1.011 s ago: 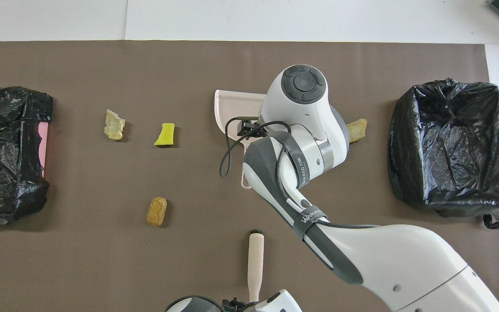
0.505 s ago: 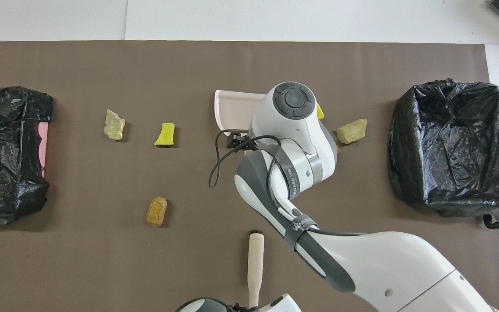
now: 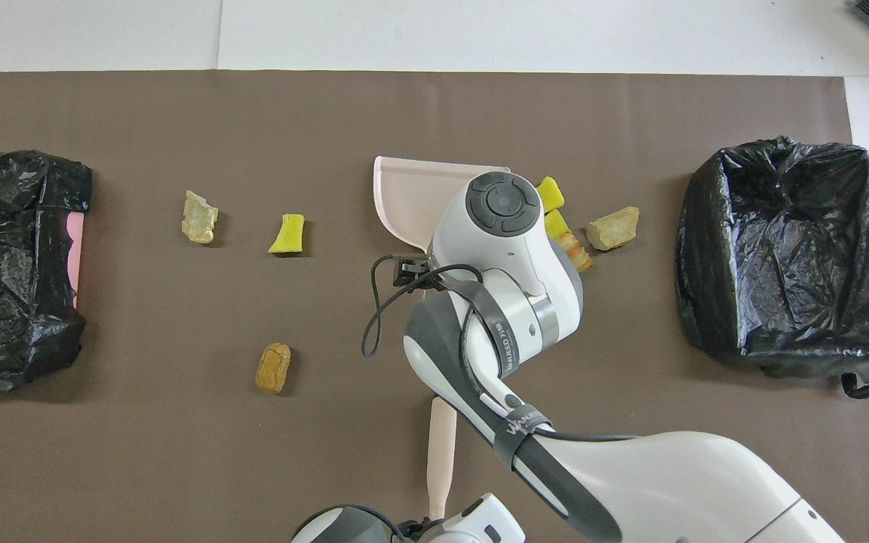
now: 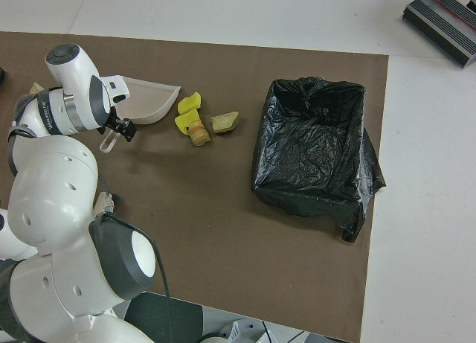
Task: Sweep and dump trash in bin
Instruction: 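Lower the dustpan with the right gripper while the left gripper grasps the brush, then sweep the yellow pieces into the dustpan with the left gripper's brush, then carry the loaded dustpan with the right gripper over the black bag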
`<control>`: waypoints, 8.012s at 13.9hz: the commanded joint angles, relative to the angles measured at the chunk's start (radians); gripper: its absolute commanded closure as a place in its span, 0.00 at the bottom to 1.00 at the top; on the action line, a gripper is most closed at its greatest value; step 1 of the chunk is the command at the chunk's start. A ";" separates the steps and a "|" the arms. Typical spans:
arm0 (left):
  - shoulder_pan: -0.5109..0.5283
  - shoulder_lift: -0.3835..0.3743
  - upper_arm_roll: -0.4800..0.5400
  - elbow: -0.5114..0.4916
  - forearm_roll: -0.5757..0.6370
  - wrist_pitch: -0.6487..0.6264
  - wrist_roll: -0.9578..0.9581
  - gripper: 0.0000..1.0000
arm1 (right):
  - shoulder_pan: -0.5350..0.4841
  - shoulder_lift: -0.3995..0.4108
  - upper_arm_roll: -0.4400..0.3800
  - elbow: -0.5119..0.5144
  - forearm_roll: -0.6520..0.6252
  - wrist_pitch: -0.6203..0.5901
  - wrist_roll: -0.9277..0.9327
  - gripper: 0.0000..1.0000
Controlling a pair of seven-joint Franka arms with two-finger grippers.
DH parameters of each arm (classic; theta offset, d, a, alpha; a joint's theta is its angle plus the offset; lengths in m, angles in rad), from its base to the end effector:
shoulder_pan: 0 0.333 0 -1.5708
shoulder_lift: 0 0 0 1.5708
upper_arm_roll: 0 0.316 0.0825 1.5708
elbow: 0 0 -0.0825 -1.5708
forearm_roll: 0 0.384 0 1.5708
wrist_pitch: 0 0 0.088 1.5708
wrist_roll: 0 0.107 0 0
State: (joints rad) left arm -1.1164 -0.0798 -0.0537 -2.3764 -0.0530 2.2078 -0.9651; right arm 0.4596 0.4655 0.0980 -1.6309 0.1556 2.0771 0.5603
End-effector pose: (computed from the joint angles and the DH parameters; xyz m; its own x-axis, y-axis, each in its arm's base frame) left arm 0.1845 -0.4401 0.3470 0.9826 -0.1677 -0.0799 -0.1722 -0.9836 -0.0533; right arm 0.5730 0.3575 0.3505 0.9899 -0.0809 -0.1161 -0.0966 -0.9859 -0.1367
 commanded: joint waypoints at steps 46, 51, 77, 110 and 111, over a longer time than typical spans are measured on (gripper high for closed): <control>0.776 0.244 -0.014 0.323 0.065 -0.173 1.089 1.00 | 0.033 -0.249 0.000 -0.342 -0.176 -0.081 -1.053 1.00; 0.633 0.219 -0.014 0.333 -0.105 -0.278 1.036 1.00 | 0.033 -0.252 0.000 -0.345 -0.176 -0.083 -1.053 1.00; 0.650 -0.005 0.003 -0.004 -0.074 -0.074 0.266 1.00 | 0.039 -0.238 0.000 -0.349 -0.179 -0.075 -1.063 1.00; 0.112 -0.124 -0.003 -0.122 -0.007 -0.030 -0.038 1.00 | -0.651 -0.505 -0.014 -0.164 -0.227 -0.470 -1.593 1.00; 0.080 -0.123 -0.003 -0.133 -0.014 -0.020 -0.062 1.00 | -0.680 -0.504 -0.014 -0.164 -0.284 -0.453 -1.615 1.00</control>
State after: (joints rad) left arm -0.9724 -0.1603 -0.0732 -2.4584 -0.0742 2.1535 -0.9716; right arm -0.1629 -0.0582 0.0680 -1.8214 -0.0611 1.6129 -1.0180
